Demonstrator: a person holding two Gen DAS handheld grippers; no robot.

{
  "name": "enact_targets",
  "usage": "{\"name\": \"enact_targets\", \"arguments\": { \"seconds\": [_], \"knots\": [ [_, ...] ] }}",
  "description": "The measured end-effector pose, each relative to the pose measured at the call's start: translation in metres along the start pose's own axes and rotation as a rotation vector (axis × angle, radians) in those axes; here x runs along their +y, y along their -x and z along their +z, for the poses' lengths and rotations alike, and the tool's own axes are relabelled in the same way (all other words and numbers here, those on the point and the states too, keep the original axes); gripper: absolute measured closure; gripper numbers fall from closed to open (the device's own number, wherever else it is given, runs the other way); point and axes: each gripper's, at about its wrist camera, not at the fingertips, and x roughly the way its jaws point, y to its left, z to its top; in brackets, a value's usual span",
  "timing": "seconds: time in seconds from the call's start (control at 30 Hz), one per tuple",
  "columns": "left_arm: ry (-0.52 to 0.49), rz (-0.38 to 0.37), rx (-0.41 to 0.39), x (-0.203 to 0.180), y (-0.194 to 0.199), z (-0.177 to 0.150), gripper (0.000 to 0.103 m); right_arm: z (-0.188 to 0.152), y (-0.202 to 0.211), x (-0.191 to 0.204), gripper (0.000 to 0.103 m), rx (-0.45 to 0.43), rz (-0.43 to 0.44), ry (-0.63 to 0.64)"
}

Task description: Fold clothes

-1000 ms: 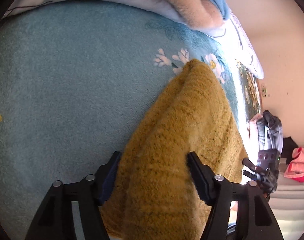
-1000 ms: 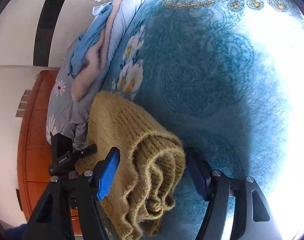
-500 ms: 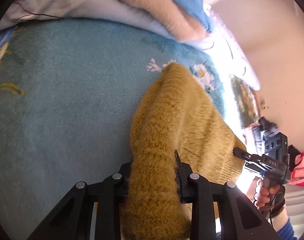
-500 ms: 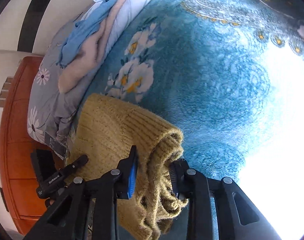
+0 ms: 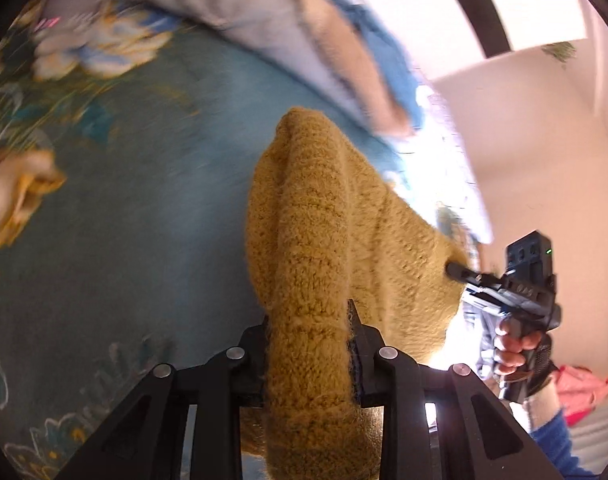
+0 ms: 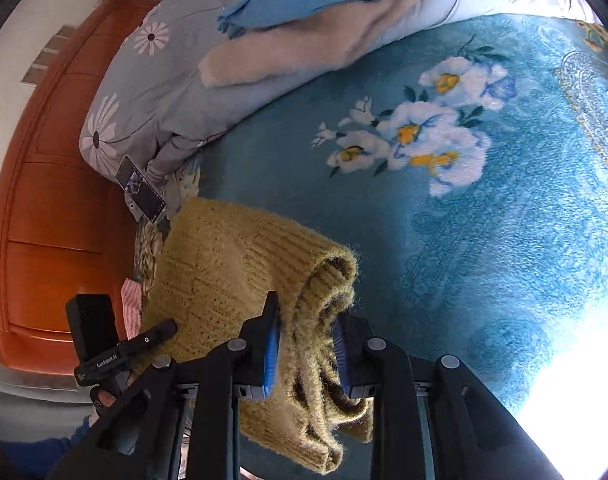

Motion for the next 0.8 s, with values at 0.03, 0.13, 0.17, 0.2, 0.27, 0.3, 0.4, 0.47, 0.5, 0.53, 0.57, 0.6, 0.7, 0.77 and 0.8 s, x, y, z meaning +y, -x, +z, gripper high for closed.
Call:
{"name": "enact_targets", "arguments": {
  "seconds": [0.03, 0.13, 0.17, 0.2, 0.27, 0.3, 0.4, 0.47, 0.5, 0.53, 0.57, 0.6, 0.7, 0.77, 0.8],
  "knots": [
    [0.013, 0.021, 0.008, 0.007, -0.005, -0.002, 0.073, 0.002, -0.012, -0.003, 0.078, 0.015, -0.025, -0.008],
    [0.058, 0.064, 0.026, 0.022, -0.021, -0.005, 0.072, 0.004, -0.039, -0.018, 0.082, 0.032, -0.101, -0.064],
    [0.074, 0.058, 0.025, 0.025, -0.022, -0.006, 0.072, 0.004, -0.043, -0.026, 0.082, 0.027, -0.097, -0.097],
    [0.077, 0.049, 0.024, 0.026, -0.021, -0.007, 0.071, 0.004, -0.047, -0.036, 0.082, 0.024, -0.074, -0.141],
    [0.036, 0.074, 0.031, 0.02, -0.022, -0.007, 0.069, 0.001, -0.048, -0.045, 0.082, 0.008, -0.034, -0.183],
    [0.017, 0.086, 0.039, 0.016, -0.023, -0.007, 0.067, -0.001, -0.047, -0.046, 0.082, -0.001, -0.022, -0.181],
    [-0.006, 0.09, 0.063, 0.012, -0.021, -0.004, 0.064, -0.007, -0.037, -0.043, 0.08, -0.031, -0.012, -0.162],
    [-0.014, 0.096, 0.073, 0.012, -0.019, 0.0, 0.06, -0.012, -0.029, -0.043, 0.07, -0.056, -0.012, -0.164],
    [-0.022, 0.101, 0.078, 0.013, -0.018, 0.003, 0.057, -0.016, -0.025, -0.044, 0.065, -0.07, -0.013, -0.169],
    [-0.037, 0.112, 0.081, 0.011, -0.017, 0.006, 0.053, -0.022, -0.022, -0.046, 0.054, -0.082, -0.009, -0.179],
    [-0.057, 0.124, 0.076, 0.009, -0.014, 0.009, 0.05, -0.027, -0.018, -0.048, 0.045, -0.093, -0.006, -0.189],
    [-0.08, 0.135, 0.067, 0.007, -0.01, 0.01, 0.044, -0.033, -0.015, -0.05, 0.042, -0.103, -0.002, -0.201],
    [-0.133, 0.157, 0.051, -0.004, -0.008, 0.018, 0.035, -0.046, -0.015, -0.06, 0.038, -0.095, 0.042, -0.259],
    [-0.142, 0.162, 0.063, -0.005, -0.013, 0.03, 0.032, -0.052, -0.019, -0.064, 0.03, -0.077, 0.058, -0.278],
    [-0.141, 0.159, 0.071, -0.004, -0.017, 0.036, 0.031, -0.055, -0.023, -0.065, 0.026, -0.064, 0.059, -0.282]
  ]
}}
